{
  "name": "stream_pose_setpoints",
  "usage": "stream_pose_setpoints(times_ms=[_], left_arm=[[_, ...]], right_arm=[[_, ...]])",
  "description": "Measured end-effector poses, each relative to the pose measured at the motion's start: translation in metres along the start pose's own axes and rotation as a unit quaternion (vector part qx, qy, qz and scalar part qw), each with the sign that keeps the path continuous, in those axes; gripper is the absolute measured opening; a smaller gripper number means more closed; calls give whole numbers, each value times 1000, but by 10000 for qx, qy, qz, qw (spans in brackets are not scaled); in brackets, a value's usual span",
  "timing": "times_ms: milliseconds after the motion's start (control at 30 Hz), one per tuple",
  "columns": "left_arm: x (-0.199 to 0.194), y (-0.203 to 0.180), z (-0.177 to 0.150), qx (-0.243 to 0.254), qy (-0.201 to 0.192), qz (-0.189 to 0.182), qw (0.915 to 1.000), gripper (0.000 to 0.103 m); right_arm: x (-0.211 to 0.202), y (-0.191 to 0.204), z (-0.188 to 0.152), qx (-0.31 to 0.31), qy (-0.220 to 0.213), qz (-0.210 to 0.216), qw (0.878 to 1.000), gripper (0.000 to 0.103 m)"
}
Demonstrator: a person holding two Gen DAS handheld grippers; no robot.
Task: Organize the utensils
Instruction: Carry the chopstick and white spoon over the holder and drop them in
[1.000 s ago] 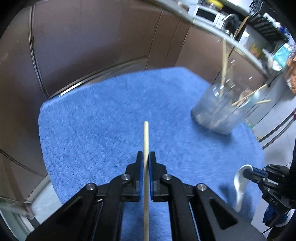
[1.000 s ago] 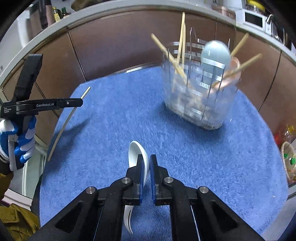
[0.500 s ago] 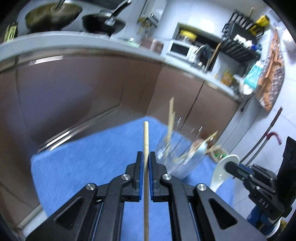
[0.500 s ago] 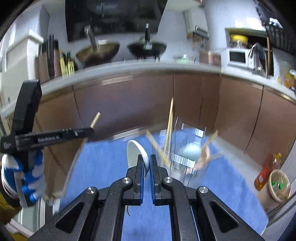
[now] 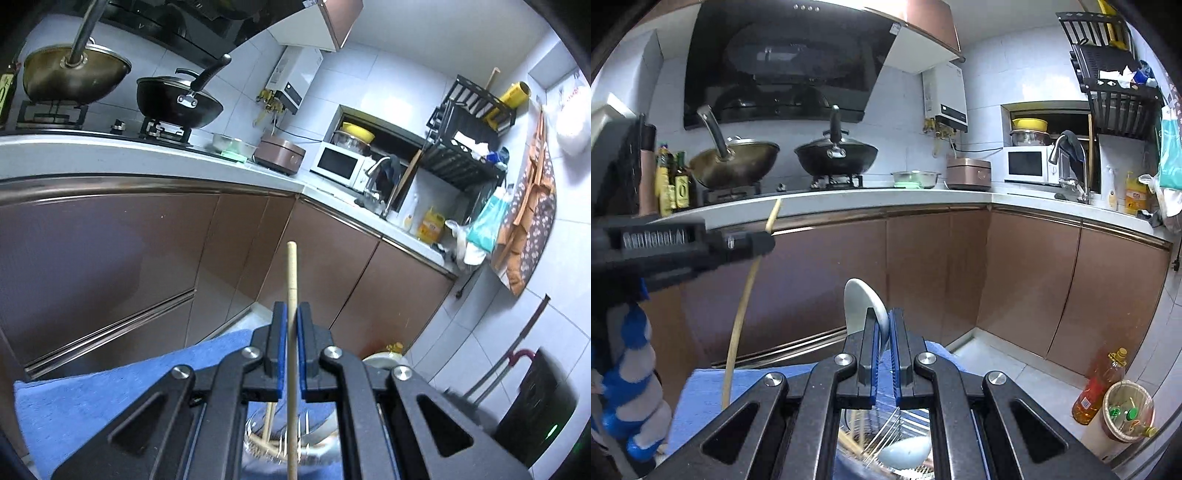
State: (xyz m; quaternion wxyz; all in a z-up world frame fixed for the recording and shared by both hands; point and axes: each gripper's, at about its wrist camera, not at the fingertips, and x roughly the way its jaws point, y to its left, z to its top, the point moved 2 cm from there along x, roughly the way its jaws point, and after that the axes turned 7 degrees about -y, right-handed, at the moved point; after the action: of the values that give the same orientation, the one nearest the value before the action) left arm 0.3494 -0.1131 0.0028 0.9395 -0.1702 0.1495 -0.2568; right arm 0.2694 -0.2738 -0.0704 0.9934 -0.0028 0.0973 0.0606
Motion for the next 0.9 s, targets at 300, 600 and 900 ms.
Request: stream_pose_setpoints(times_ms=[300,600,900], left_arm=[[53,6,-13,-253,-7,-18,9997,5],[73,4,-33,-311,-190,93,9993,5],[76,-6,-52,-28,-626,440,9971,5]], right_arm=[[26,-13,-48,166,294,118,9994,9],[2,-33,-49,655,20,258,9975,11],[-30,-49,-45,996,-283,202,9944,16]])
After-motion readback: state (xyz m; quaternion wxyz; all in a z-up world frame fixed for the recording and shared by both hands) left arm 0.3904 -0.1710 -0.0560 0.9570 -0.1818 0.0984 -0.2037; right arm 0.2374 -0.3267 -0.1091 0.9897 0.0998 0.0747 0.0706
